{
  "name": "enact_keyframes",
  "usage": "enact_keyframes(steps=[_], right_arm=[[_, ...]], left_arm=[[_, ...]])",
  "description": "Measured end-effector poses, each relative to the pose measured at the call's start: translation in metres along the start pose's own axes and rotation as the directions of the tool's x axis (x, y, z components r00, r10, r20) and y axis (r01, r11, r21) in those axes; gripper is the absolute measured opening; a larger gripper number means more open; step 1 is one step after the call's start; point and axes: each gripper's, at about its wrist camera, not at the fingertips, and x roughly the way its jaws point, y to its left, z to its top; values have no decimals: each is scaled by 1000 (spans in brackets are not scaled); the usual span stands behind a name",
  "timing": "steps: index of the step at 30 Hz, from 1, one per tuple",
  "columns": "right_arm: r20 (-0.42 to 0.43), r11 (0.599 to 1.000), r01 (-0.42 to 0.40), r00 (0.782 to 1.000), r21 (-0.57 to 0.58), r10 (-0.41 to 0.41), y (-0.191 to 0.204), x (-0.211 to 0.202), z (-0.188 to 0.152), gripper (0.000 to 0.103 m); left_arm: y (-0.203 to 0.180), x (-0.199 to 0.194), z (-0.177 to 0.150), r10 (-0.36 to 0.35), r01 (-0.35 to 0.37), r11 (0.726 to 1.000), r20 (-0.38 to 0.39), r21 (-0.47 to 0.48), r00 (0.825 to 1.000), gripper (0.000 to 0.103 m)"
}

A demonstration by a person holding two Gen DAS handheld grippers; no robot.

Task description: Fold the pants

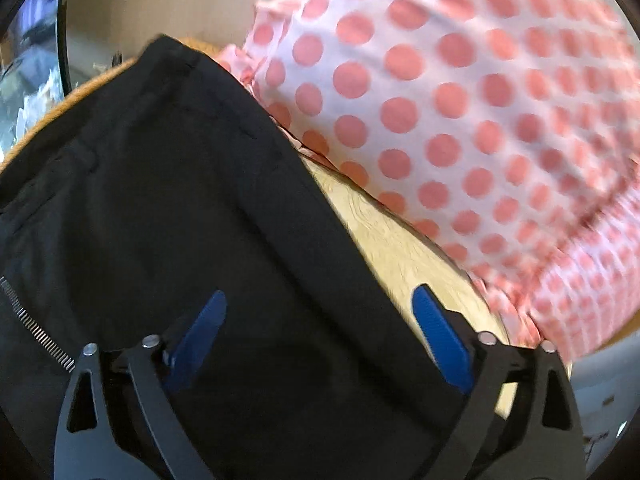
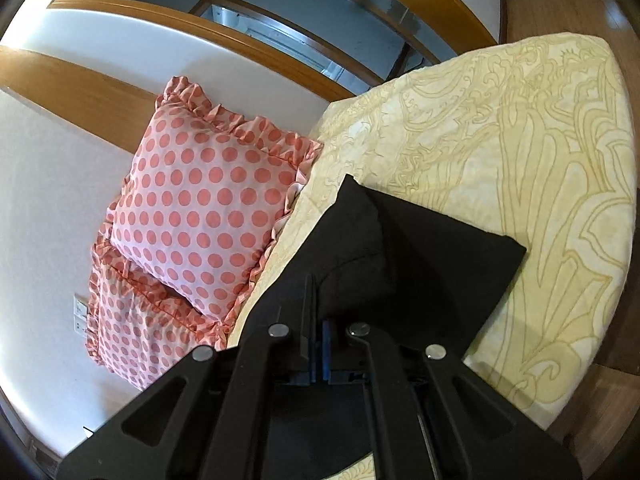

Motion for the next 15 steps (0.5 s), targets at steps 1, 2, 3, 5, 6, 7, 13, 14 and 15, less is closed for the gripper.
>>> enact_keyframes(steps=[1, 2, 3, 5, 6, 7, 13, 14, 15], right_arm=[[-2, 1000, -1, 1000, -4, 1, -1, 0, 0, 1], [-1, 1000, -1, 1000, -12, 1, 0, 0, -1, 1], [-2, 1000, 1, 1000, -17, -1, 0, 0, -1, 2], [-5, 999, 2, 1000, -32, -2, 1, 1, -1, 2], [-7, 999, -2, 1000, -37, 1, 1, 1, 0, 2], [-10, 999, -5, 1000, -45, 5, 2, 3, 1, 2], [19, 995, -6, 1000, -97, 8, 9, 3, 13, 2], [24, 995, -7, 1000, -99, 9, 9, 2, 14, 2], [34, 995, -4, 999, -99, 7, 8, 0, 16, 2]], left_arm=[[-3, 8, 7, 27, -27, 1000, 0, -4, 1000, 89], [-5, 15, 13, 55, -55, 998, 0, -8, 998, 82], [-6, 21, 19, 85, -85, 996, -3, -9, 996, 67], [1, 36, 25, 153, -154, 988, -49, -15, 987, 33], [8, 32, 23, 152, -154, 987, -46, -35, 987, 19], [12, 23, 20, 136, -137, 990, -24, -43, 990, 14], [57, -119, -55, -19, 22, 1000, 220, -8, 975, 13], [70, -144, -81, -34, 36, 999, 254, -1, 966, 13], [80, -159, -100, -36, 38, 999, 268, -3, 963, 13]])
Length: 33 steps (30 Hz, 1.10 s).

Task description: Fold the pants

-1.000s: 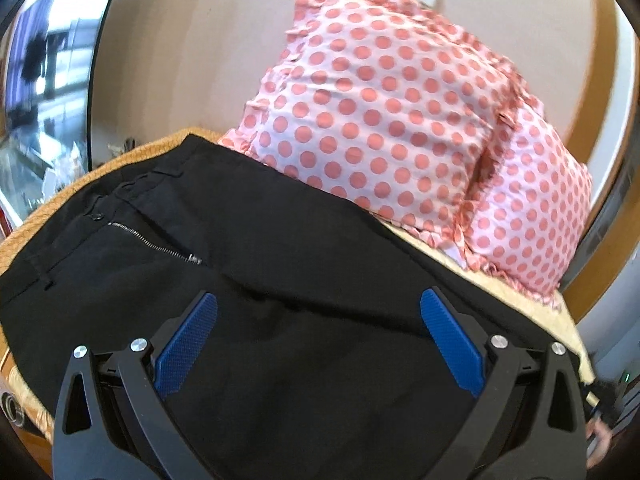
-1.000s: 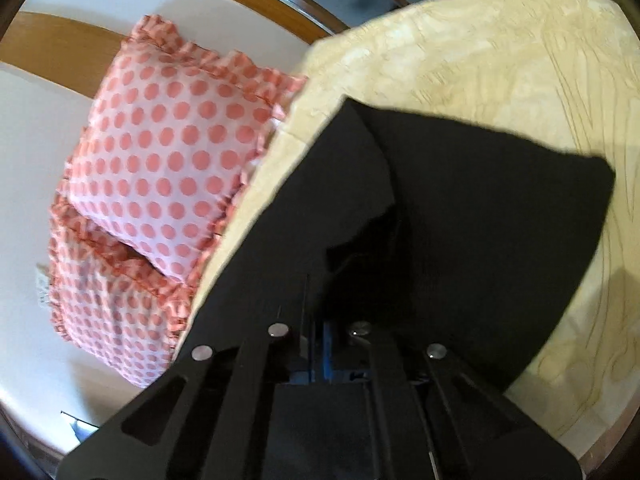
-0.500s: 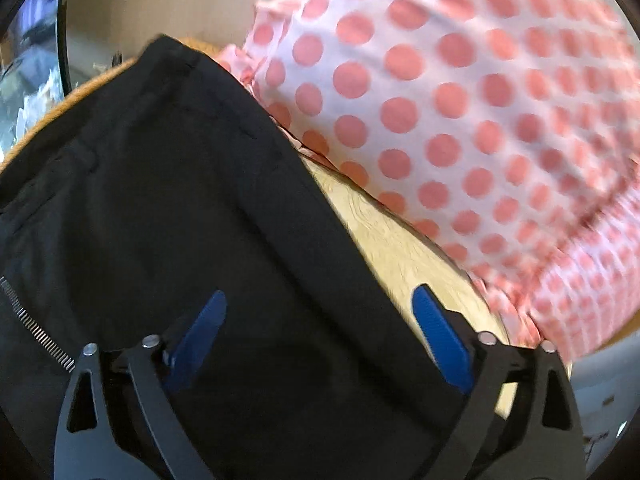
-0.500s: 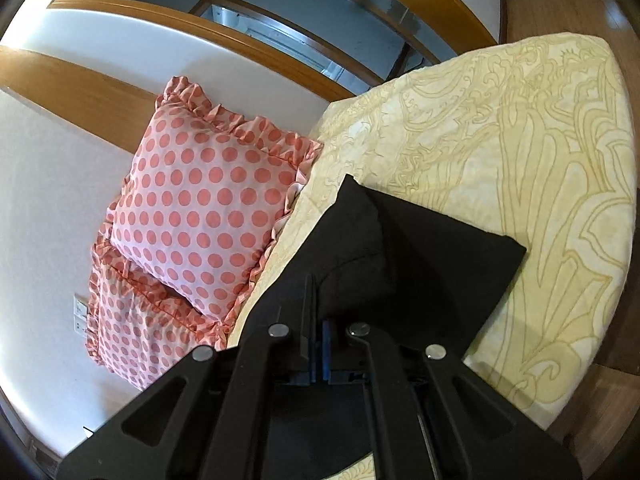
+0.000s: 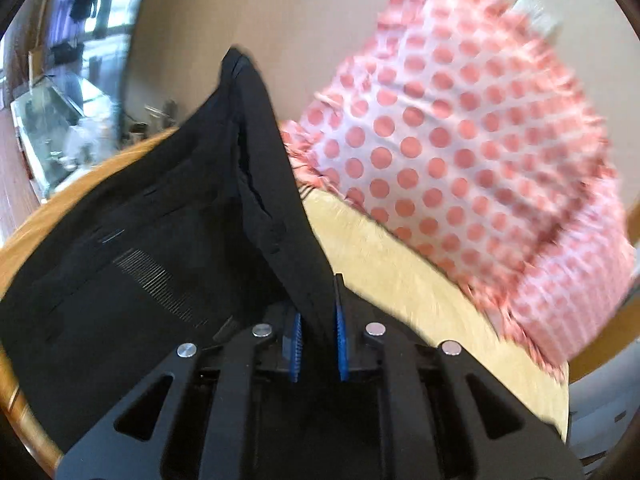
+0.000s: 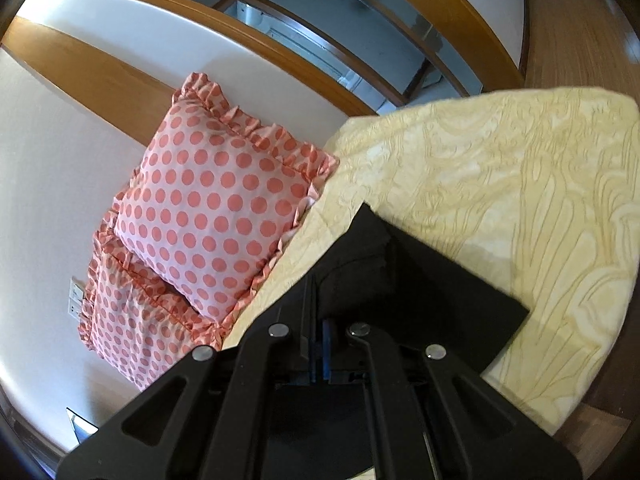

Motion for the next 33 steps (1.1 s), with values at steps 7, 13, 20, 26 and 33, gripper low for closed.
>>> enact_keyframes(steps=[7, 13, 20, 26, 33], right_arm=[[-22, 997, 72, 997, 19, -72, -19, 1, -3, 2], [-51, 994, 105, 993, 24, -104, -24, 6, 2, 2], [-85, 983, 184, 980, 20, -181, -36, 6, 3, 2], [-74, 986, 163, 984, 32, -160, -39, -4, 1, 2], [-66, 975, 216, 975, 44, -213, -48, -14, -9, 2]], left_arm=[[73, -51, -112, 68, -72, 995, -64, -64, 996, 13], [68, -56, -124, 99, -99, 995, -21, -25, 995, 13], [70, -55, -131, 80, -81, 997, -20, -11, 997, 14], [68, -60, -132, 70, -69, 997, -14, 17, 997, 13], [73, -62, -132, 45, -44, 998, -18, 52, 999, 12]])
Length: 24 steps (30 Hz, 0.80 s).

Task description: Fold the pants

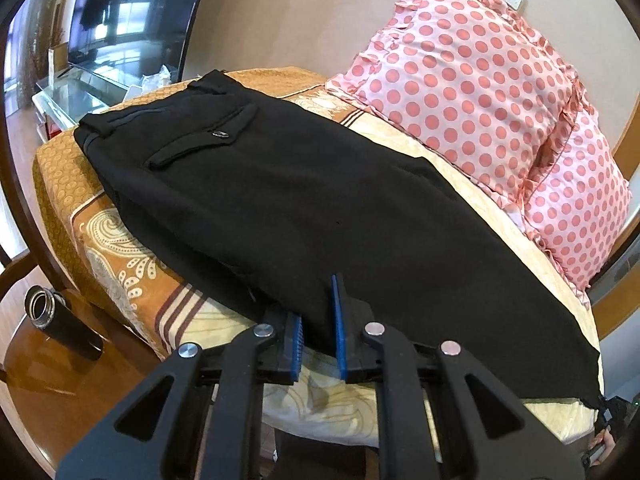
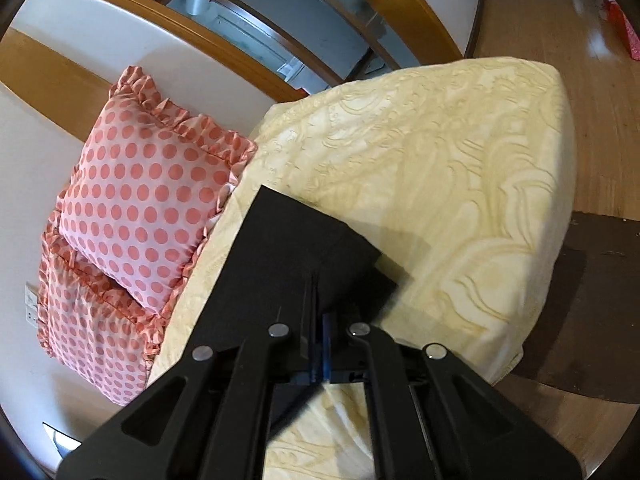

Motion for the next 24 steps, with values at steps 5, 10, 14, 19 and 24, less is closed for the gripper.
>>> enact_keyframes(steps=[5, 10, 14, 19, 24], right_arm=[[6, 997, 53, 999, -61, -53, 7, -4, -5, 10], [80, 991, 98, 993, -88, -91, 17, -32, -7, 63], [109, 986, 139, 986, -91, -129, 16, -37, -4, 63], [189, 979, 167, 971, -116, -143, 25, -49, -13, 54], [-8, 890, -117, 992, -441, 126, 126, -32, -48, 54]], left_arm=[[-1, 3, 0, -14, 14, 998, -7, 56, 1000, 13], [4, -11, -7, -54, 53, 997, 17, 49, 998, 20], [2, -25, -9, -65, 64, 997, 39, 40, 997, 40], [-8, -59, -5, -40, 22, 995, 197, 93, 980, 88], [-16, -58, 4, -20, -17, 989, 241, 150, 970, 93]])
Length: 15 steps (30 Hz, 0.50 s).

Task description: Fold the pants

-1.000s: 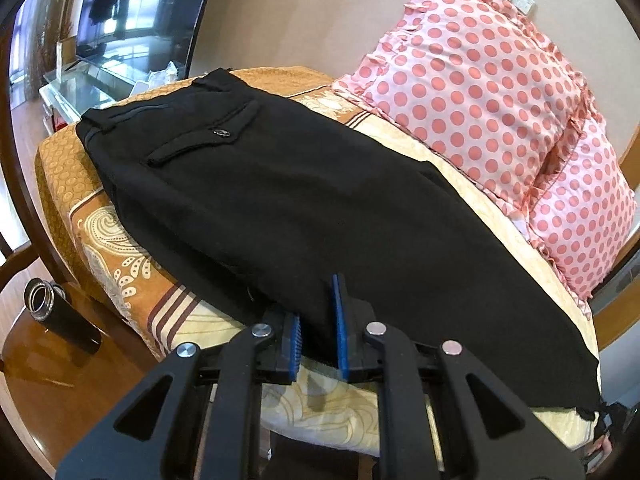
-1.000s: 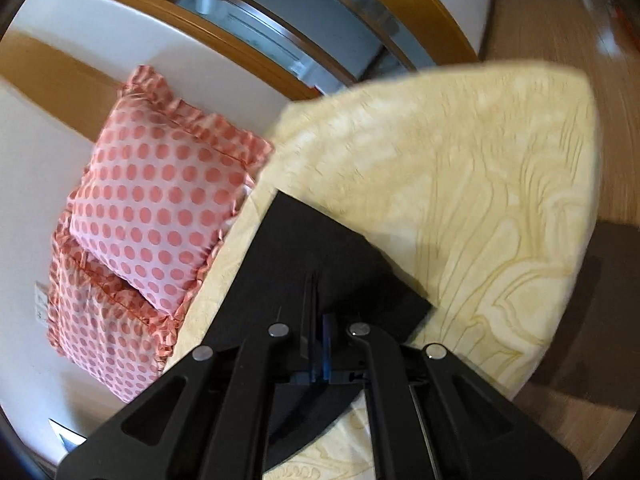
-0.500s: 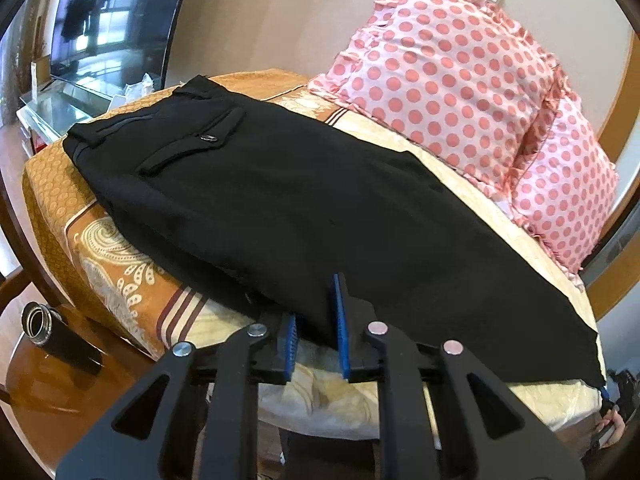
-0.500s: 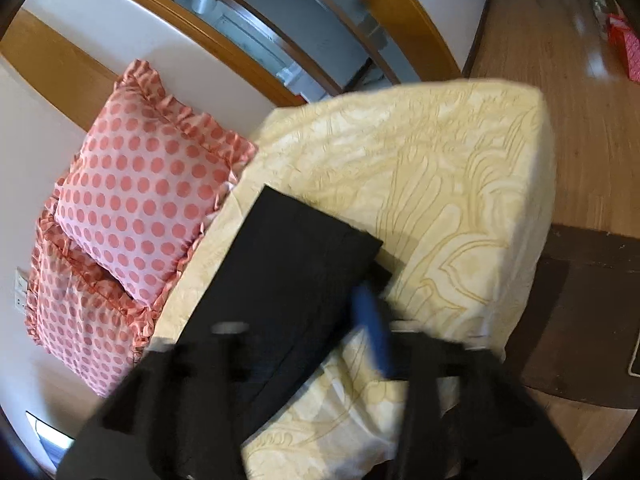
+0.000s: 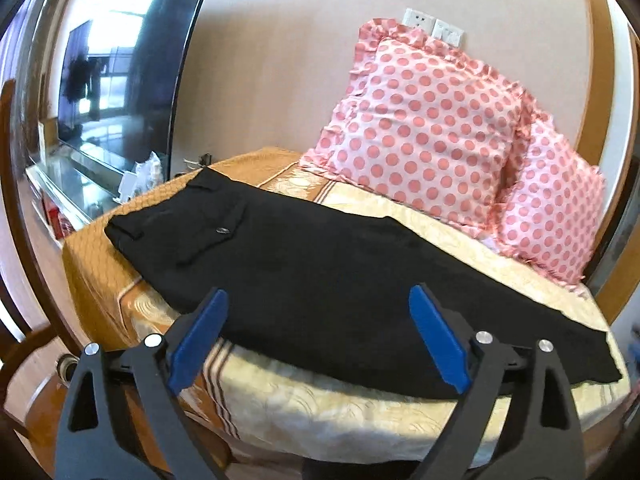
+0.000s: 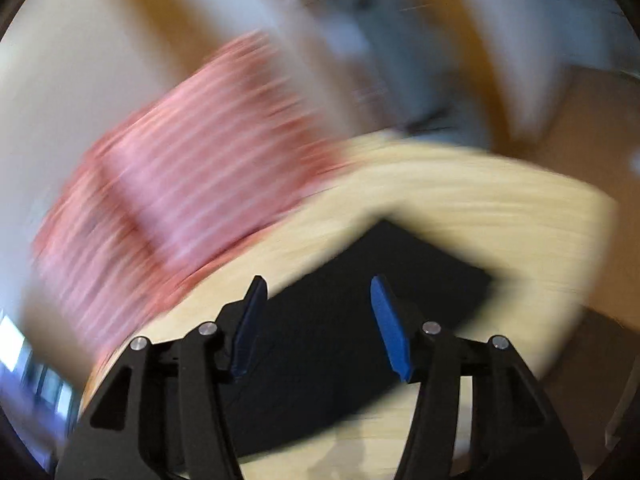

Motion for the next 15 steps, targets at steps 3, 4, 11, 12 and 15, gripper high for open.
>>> enact_keyframes(steps=[3, 4, 11, 12, 15], right_arm=[[-264, 919, -327, 927, -220, 267, 111, 55, -14, 54], [-331, 881, -397, 893, -259, 305, 140, 68, -21, 54], [-664, 563, -672, 699, -481, 267, 318, 156, -96, 38], [-698, 537, -681, 682, -497, 220, 334, 174, -109, 36], [-731, 493, -687, 668, -533, 141, 354, 204, -133, 27]], left_arm=[[3, 13, 1, 15, -15, 1000, -16, -11, 1000, 93], [4, 18, 0, 10, -11, 1000, -21, -19, 1000, 93], [2, 35, -11, -23, 21, 999, -60, -30, 998, 94], [1, 35, -11, -24, 23, 999, -57, -22, 998, 94], [-1, 39, -12, -36, 36, 999, -54, 6, 998, 95]])
